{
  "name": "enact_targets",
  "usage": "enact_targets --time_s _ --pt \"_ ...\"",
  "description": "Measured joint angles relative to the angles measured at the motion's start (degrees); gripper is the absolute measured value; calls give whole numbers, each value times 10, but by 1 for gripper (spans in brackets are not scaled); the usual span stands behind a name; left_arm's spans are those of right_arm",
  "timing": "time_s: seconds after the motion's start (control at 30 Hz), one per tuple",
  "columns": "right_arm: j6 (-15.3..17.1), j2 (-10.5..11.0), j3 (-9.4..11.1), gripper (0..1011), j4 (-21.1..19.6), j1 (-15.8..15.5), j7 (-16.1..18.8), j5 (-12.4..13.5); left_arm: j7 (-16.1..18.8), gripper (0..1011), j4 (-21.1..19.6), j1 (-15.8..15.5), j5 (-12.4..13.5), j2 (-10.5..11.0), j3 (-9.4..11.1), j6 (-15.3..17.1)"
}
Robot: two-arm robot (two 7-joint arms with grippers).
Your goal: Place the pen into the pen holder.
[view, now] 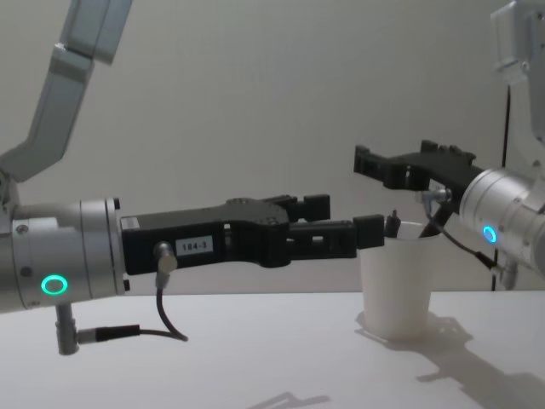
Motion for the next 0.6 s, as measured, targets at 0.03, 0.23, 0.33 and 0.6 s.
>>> enact_targets --time_s 0.03,0.23,0.33,0.6 --pt "0 1 1 985 -6 -3 1 2 0 1001 0 0 0 0 0 0" --pt "1 8 4 1001 -36 -16 4 12 0 1001 0 0 0 0 0 0" --pt "3 12 7 1001 -52 -23 4 19 0 1001 0 0 0 0 0 0" --pt "9 25 15 1001 -96 -45 1 34 0 1001 0 0 0 0 0 0"
